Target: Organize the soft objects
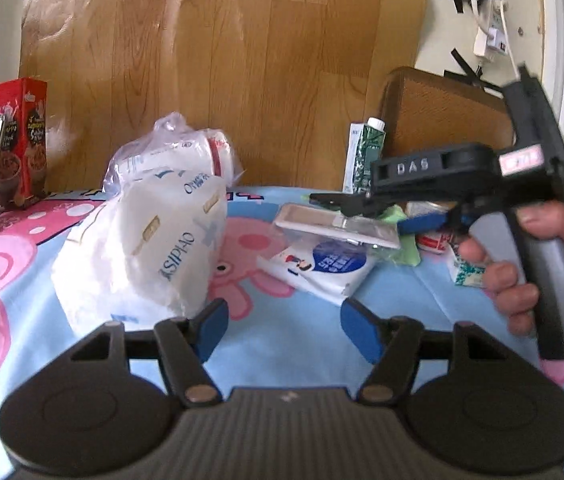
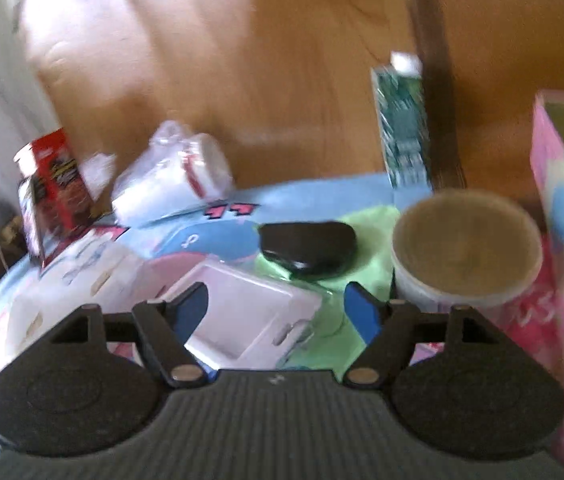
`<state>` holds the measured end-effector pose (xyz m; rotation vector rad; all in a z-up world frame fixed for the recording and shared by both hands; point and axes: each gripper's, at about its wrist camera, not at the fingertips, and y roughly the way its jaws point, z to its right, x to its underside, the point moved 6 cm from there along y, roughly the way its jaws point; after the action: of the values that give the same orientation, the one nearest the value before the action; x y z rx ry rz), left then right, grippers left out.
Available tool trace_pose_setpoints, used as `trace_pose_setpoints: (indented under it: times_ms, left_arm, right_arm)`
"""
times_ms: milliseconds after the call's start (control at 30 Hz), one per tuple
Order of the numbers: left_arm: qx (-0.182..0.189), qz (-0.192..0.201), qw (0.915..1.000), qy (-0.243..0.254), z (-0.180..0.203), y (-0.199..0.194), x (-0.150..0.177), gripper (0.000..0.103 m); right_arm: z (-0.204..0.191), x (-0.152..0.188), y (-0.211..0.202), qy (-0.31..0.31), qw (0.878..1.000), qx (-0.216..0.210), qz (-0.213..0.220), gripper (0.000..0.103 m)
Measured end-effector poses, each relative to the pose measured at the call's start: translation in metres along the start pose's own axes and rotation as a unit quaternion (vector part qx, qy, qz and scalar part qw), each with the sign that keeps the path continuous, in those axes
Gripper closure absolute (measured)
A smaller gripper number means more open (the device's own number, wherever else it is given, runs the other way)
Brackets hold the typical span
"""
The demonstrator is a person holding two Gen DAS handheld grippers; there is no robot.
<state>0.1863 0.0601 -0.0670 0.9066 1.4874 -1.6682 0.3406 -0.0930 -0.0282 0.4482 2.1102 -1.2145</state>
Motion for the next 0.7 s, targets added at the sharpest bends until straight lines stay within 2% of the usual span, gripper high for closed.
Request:
trace_pose_setpoints:
  times_ms: [133, 200, 233, 267, 333, 567, 700]
  left_arm:
    - [0.016, -0.002, 0.9995, -0.026, -0.008, 0.001, -0.001, 0.036]
    - [0.02, -0.002, 0.9993, -0.033, -0.01, 0.002, -0.002, 0.036]
    - [0.02, -0.001, 0.9992, -0.034, -0.01, 0.002, -0.002, 0.035]
    - [0.02, 0.0, 0.9992, -0.035, -0.01, 0.001, -0.002, 0.033]
    - [0.019, 0.003, 0.9992, -0.035, -0.01, 0.0, -0.001, 0.033]
    - [0.027, 0.004, 0.9981, -0.056, -0.017, 0.001, -0.002, 0.031]
    - [0.038, 0.0, 0.997, -0.067, -0.02, 0.001, -0.002, 0.031]
  right_arm:
    - [0.006, 0.015, 0.003, 0.045, 0.999, -0.003, -0.021, 0.027]
    - [0.0, 0.018, -0.002, 0.035, 0.999, -0.002, -0.012, 0.04]
    - [-0.002, 0.019, -0.006, 0.041, 0.999, -0.012, -0.009, 0.055]
    - [-0.001, 0.02, -0.01, 0.05, 0.999, -0.014, -0.006, 0.064]
    - [0.0, 0.018, -0.016, 0.063, 0.998, -0.016, -0.003, 0.072]
    - [-0.001, 0.033, -0.059, 0.067, 0.997, -0.038, 0.019, 0.079]
    - [0.006, 0.05, -0.091, 0.07, 0.995, -0.068, 0.019, 0.083]
